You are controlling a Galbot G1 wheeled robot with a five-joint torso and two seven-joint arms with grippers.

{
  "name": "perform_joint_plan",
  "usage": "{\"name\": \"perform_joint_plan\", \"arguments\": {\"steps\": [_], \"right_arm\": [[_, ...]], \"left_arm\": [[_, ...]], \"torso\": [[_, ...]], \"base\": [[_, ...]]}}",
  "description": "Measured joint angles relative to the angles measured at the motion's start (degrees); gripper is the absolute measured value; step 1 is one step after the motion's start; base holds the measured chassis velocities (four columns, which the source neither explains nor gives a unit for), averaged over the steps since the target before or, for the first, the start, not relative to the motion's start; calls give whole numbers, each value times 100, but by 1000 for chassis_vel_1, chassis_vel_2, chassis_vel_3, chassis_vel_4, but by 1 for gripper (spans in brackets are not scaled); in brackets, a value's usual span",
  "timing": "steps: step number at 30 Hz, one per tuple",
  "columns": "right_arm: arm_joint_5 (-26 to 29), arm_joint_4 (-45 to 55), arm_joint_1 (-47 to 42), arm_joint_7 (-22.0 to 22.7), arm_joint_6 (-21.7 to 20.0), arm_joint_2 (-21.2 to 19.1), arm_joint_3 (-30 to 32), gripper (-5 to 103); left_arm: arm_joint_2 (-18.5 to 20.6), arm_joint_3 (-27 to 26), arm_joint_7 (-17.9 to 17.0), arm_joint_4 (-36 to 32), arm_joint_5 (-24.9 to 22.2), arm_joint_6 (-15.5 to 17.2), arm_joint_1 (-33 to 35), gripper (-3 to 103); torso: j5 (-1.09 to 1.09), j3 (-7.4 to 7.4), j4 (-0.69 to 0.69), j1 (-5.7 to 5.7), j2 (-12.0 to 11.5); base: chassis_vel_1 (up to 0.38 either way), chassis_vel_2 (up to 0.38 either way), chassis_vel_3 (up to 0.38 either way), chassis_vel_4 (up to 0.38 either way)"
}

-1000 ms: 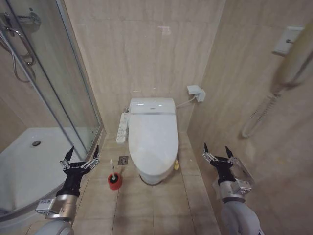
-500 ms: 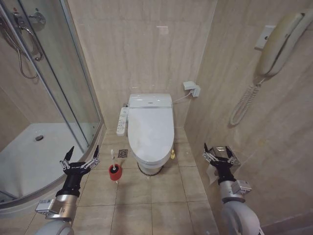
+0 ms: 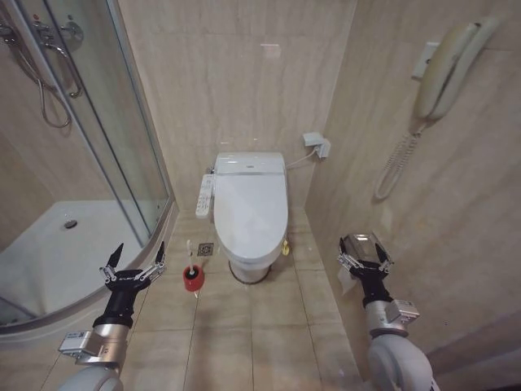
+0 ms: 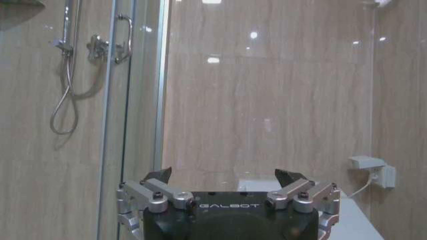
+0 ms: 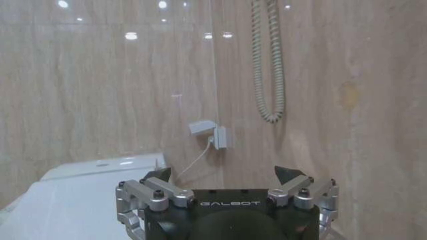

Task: Open the toilet lid, clean the toilet bowl with a toilet brush, close the toilet lid, and flush.

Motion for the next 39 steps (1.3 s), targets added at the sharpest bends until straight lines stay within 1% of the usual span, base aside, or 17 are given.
{"name": "perform_joint_plan", "arguments": {"steps": [1,13,19,22,29,36,39], "right_arm": [[0,0,0,0,0,0,0,100],[0,0,4,0,0,0,0,100],[0,0,3,0,0,0,0,100],[0,0,1,0,0,0,0,100],[0,0,3,0,0,0,0,100],[0,0,3,0,0,0,0,100],[0,0,3,0,0,0,0,100]], "left_arm": [[0,0,0,0,0,0,0,100],[0,0,0,0,0,0,-6,100],[0,0,0,0,0,0,-3,100],[0,0,0,0,0,0,-2,100],[0,0,0,0,0,0,-4,100],[0,0,0,0,0,0,-5,100],[0,0,0,0,0,0,-4,100]], "torso": [[-1,0,2,0,0],[0,4,1,11,-5],[0,3,1,6,-4],[0,2,-1,3,-3],[0,3,2,7,-3],[0,3,-1,8,-4],[1,3,1,8,-4]], "base": [[100,-109,-69,98],[-27,12,21,-28],[67,-54,-61,42],[73,-79,-56,71],[14,-15,-11,11],[0,0,0,0],[30,27,-28,-35]]}}
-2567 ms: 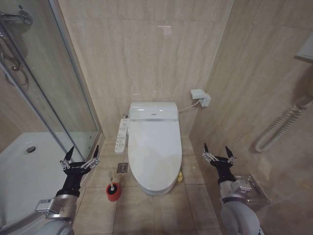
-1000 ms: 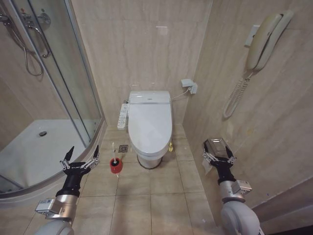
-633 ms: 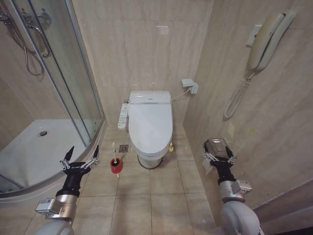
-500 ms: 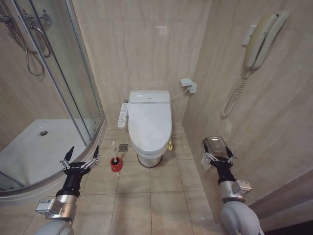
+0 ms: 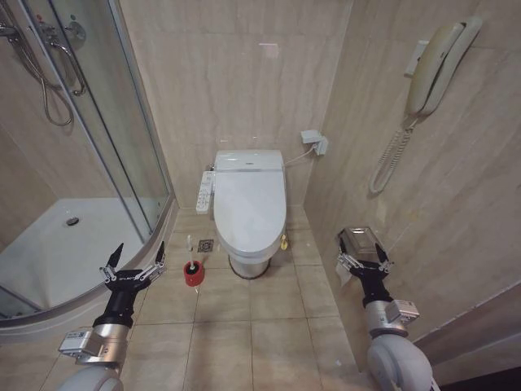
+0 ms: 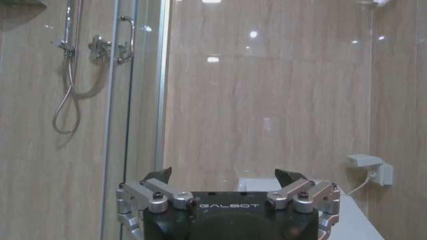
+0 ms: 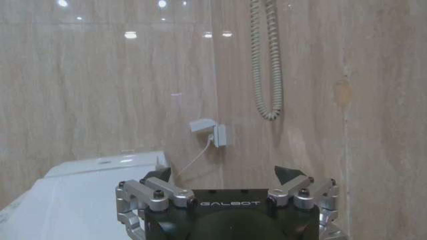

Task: Open the toilet lid, clean the toilet bowl with a toilet brush, close the toilet lid, and flush.

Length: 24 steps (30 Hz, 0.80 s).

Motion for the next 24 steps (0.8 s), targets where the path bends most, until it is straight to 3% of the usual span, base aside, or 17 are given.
{"name": "perform_joint_plan", "arguments": {"steps": [24], "right_arm": [[0,0,0,0,0,0,0,100]], "left_arm": [[0,0,0,0,0,0,0,100]], "torso": [[0,0,0,-1,0]], "base": [[21,16,-16,-13]]}}
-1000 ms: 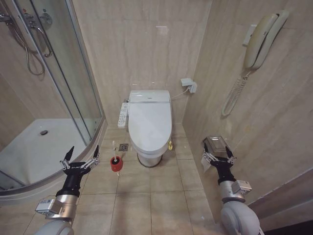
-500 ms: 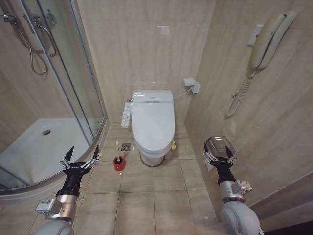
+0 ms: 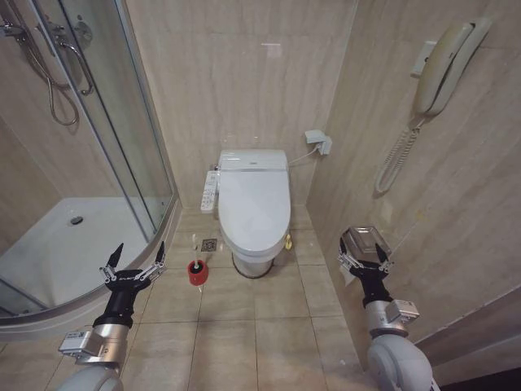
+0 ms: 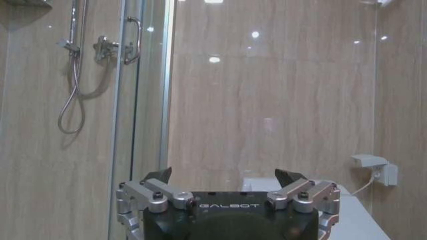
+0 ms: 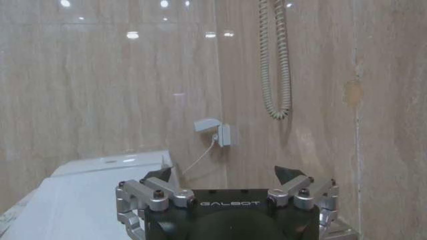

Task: Open the toilet lid, clean the toilet bowl with a toilet brush, close the toilet lid, and flush.

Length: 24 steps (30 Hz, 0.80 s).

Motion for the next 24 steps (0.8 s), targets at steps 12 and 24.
{"name": "perform_joint_plan", "arguments": {"steps": [12,24], "right_arm": [[0,0,0,0,0,0,0,100],[0,0,0,0,0,0,0,100]], "left_arm": [[0,0,0,0,0,0,1,100],[0,0,0,0,0,0,0,100]], "torso": [[0,0,0,0,0],[0,0,0,0,0]], "base": [[0,0,0,0],[0,0,0,0]]}}
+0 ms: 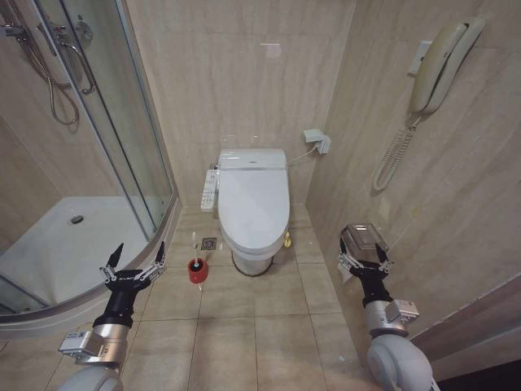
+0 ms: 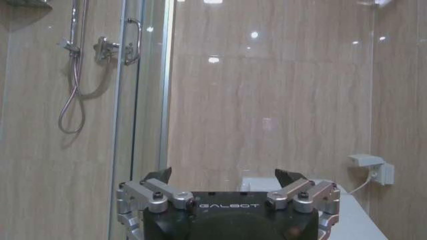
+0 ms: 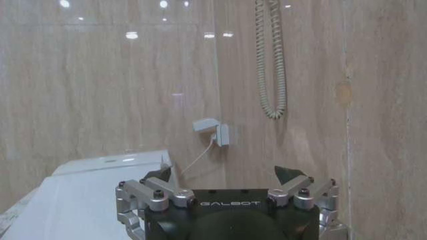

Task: Open the toilet lid, clean the toilet bowl with a toilet brush, close the toilet lid, and flush.

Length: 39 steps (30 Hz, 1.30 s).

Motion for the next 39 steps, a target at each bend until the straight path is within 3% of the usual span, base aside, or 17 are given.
{"name": "perform_joint_plan", "arguments": {"steps": [39], "right_arm": [[0,0,0,0,0,0,0,100]], "left_arm": [[0,0,0,0,0,0,0,100]], "torso": [[0,0,0,0,0]], "base": [[0,0,0,0]]}}
